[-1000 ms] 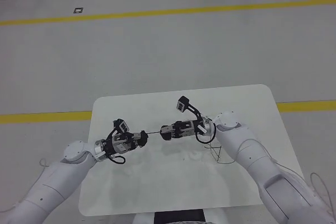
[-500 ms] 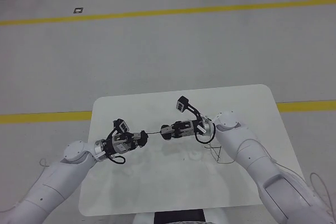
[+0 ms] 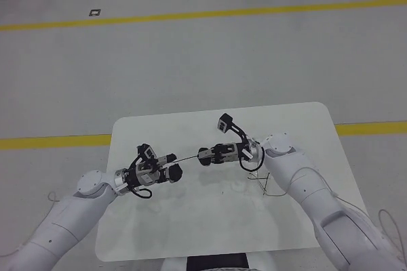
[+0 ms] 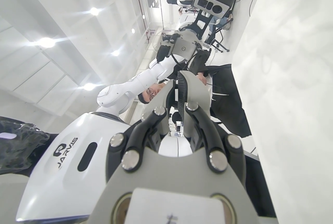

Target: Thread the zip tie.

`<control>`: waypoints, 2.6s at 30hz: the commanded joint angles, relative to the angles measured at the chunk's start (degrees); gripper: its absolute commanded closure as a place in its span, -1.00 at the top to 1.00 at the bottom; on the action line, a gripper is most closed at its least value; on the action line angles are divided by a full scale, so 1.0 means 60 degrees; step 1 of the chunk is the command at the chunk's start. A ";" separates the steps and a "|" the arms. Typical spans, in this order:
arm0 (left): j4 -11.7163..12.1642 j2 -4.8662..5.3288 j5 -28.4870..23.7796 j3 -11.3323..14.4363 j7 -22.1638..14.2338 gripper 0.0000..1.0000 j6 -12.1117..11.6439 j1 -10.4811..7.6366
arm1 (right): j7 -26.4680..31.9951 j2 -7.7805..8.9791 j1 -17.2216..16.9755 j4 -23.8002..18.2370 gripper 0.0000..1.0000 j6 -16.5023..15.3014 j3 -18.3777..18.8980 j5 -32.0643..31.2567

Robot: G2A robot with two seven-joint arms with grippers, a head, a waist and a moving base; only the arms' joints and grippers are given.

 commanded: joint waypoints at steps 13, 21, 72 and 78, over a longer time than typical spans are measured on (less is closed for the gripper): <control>0.0000 0.0000 0.0000 0.0000 0.0000 1.00 0.0000 0.0000 | -0.0005 0.0024 -0.0007 0.0005 -1.00 0.0000 0.0114 -0.0074; -0.0034 0.0010 0.1019 -0.0022 0.0198 1.00 -0.0318 -0.0114 | 0.0000 0.0095 -0.0460 -0.0448 -1.00 0.0790 0.0349 0.0821; 0.0497 -0.1018 0.1797 -0.1092 -0.2481 1.00 -0.1221 -0.0452 | 0.0000 0.0195 -0.0771 -0.0656 -1.00 0.1640 -0.0426 0.2453; 0.0262 -0.1021 0.2141 -0.1050 -0.2025 1.00 -0.1041 -0.0378 | -0.0391 0.0235 -0.0978 -0.1080 -1.00 0.1750 -0.0403 0.2223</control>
